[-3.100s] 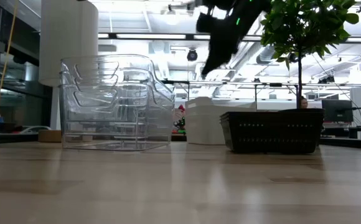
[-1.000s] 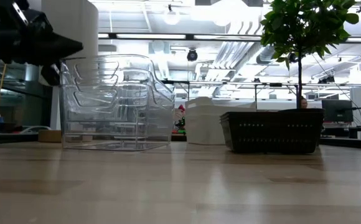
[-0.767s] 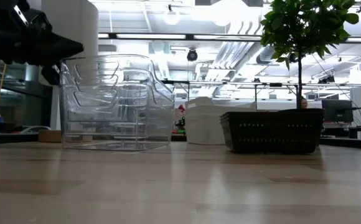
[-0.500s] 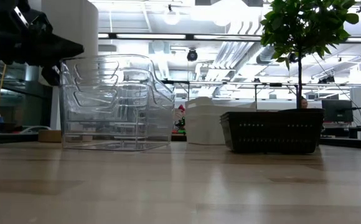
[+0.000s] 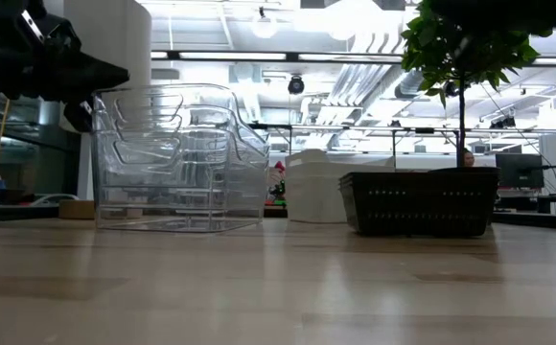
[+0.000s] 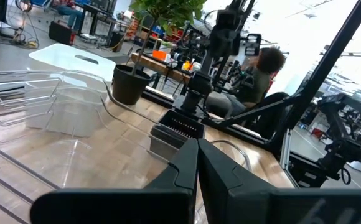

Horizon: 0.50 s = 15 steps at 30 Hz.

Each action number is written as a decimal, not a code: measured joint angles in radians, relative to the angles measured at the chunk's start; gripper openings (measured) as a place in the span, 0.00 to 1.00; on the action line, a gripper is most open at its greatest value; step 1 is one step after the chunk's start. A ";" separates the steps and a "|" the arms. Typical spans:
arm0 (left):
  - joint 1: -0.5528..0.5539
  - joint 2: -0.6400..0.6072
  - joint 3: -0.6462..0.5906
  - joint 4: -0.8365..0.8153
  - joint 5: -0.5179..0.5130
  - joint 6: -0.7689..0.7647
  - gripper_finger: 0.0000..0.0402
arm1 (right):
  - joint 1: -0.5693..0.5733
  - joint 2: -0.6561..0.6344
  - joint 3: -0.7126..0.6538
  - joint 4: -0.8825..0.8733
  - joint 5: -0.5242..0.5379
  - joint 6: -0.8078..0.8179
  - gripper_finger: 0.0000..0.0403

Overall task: Stack baskets by color
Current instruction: Return to Home Position

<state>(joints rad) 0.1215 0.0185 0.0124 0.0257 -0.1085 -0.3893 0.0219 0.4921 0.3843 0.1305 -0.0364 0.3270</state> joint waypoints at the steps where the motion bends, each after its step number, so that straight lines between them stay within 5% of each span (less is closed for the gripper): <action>1: 0.000 0.000 0.000 0.000 0.000 0.000 0.00 | -0.002 -0.035 -0.033 0.011 0.001 0.007 0.00; 15: 0.000 0.000 0.000 0.000 0.000 0.000 0.00 | -0.002 -0.397 -0.315 -0.003 0.044 0.033 0.00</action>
<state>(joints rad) 0.1215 0.0185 0.0124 0.0254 -0.1085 -0.3894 0.0200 0.0948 0.0697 0.1278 0.0074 0.3597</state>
